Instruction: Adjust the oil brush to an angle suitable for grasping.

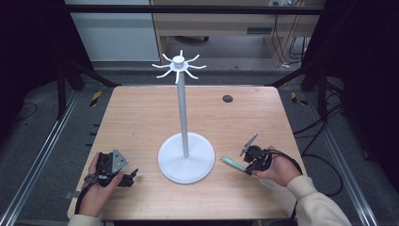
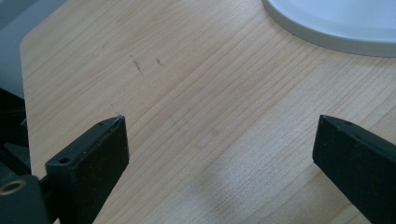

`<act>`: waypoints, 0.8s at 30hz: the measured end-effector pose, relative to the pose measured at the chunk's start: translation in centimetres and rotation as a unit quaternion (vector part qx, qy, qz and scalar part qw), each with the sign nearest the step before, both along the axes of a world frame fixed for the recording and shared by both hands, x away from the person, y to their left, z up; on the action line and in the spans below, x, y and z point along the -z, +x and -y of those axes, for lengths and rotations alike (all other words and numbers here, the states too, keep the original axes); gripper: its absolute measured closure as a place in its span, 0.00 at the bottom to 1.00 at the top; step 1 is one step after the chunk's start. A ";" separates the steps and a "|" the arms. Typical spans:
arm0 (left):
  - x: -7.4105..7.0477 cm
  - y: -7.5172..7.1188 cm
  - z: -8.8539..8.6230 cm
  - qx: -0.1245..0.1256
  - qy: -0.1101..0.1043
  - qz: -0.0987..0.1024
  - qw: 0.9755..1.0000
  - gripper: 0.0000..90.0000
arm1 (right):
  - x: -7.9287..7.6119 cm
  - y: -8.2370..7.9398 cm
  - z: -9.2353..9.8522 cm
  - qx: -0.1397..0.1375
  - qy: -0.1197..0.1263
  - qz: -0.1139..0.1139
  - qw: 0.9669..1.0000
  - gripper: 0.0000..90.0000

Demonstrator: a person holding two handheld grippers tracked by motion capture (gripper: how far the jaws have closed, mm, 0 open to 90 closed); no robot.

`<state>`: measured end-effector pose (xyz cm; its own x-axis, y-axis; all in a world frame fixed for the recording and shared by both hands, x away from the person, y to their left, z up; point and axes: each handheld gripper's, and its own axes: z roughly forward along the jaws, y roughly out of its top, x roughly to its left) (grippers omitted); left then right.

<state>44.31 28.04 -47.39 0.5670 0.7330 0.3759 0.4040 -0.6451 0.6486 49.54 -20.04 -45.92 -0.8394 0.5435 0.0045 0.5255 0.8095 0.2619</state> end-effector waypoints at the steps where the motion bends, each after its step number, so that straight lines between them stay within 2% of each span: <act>1: 0.0 0.0 0.0 0.000 0.000 0.001 1.000 0.03 | 0.0 0.0 0.0 0.000 0.000 0.000 1.000 0.92; 2: 0.0 0.0 0.0 0.000 -0.001 0.001 1.000 0.03 | -0.5 0.0 0.0 0.010 0.003 0.009 1.000 0.92; 4: 0.0 0.0 0.0 -0.002 -0.001 0.001 1.000 0.03 | -0.6 0.1 0.1 0.004 0.004 0.012 1.000 0.92; 9: 0.0 0.0 -0.1 -0.002 -0.002 0.002 1.000 0.03 | -2.7 0.2 0.3 0.019 0.022 0.043 0.999 0.92; 16: 0.0 0.0 -0.1 -0.003 -0.002 0.003 1.000 0.03 | -4.1 0.5 0.4 0.026 0.032 0.060 0.997 0.92; 20: 0.0 0.0 -0.1 -0.003 -0.002 0.003 1.000 0.03 | -5.1 0.8 0.5 0.031 0.046 0.076 0.996 0.92; 22: 0.0 0.0 -0.1 -0.003 -0.002 0.002 1.000 0.03 | -5.9 0.9 0.7 0.041 0.064 0.092 0.993 0.92; 24: 0.0 0.0 0.0 -0.002 -0.001 0.002 1.000 0.03 | -6.1 1.0 0.7 0.043 0.074 0.098 0.992 0.92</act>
<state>44.34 28.06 -47.35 0.5621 0.7360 0.3773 0.4035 -0.6423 0.6517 50.54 -20.74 -39.79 -0.7827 0.6186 -0.0688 0.5186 0.7093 0.4775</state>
